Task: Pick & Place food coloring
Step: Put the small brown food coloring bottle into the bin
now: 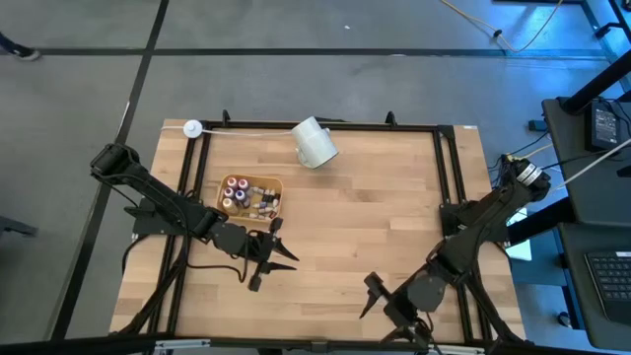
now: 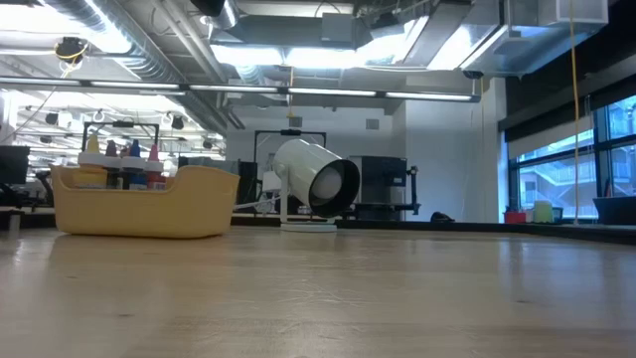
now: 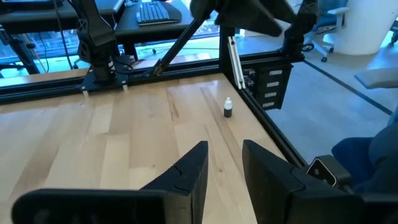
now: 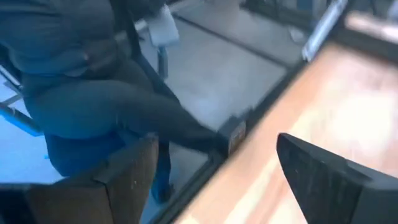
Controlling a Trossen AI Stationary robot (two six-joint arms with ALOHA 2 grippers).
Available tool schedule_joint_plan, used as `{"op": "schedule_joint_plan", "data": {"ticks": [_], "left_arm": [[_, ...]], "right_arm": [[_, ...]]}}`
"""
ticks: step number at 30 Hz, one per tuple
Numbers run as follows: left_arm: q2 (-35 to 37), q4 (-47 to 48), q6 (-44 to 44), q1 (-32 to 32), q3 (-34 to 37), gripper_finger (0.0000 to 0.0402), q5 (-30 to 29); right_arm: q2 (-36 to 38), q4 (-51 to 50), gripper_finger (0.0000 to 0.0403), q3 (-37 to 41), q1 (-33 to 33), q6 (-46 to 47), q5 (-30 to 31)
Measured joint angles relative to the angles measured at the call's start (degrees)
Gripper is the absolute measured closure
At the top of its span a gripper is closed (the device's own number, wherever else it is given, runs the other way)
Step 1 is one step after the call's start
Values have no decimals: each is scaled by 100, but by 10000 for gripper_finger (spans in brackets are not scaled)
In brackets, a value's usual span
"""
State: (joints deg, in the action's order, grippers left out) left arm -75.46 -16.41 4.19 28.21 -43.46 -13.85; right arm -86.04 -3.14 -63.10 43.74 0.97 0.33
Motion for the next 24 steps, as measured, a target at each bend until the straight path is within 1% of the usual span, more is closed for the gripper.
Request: {"op": "schedule_joint_plan", "data": {"ticks": [3, 5, 7, 9, 14, 20, 24], "left_arm": [[0, 114, 0, 0, 0, 304, 0], [0, 231, 6, 0, 0, 304, 0], [0, 360, 11, 0, 0, 305, 1], [0, 457, 13, 0, 0, 307, 2], [0, 512, 39, 0, 0, 307, 2], [0, 640, 120, 0, 0, 305, 3], [0, 641, 119, 0, 0, 308, 3]], "right_arm": [[0, -976, 75, -290, 89, 331, 274], [-53, -1728, 75, -450, 193, 644, 623], [-148, -2193, 75, -505, 317, 1052, 912], [-265, -2291, 75, -510, 406, 1495, 938], [-527, -2623, 75, -514, 669, 2557, 773], [-979, -2925, 75, -514, 835, 3319, 754], [-1307, -3228, 75, -514, 840, 3643, 755]]}}
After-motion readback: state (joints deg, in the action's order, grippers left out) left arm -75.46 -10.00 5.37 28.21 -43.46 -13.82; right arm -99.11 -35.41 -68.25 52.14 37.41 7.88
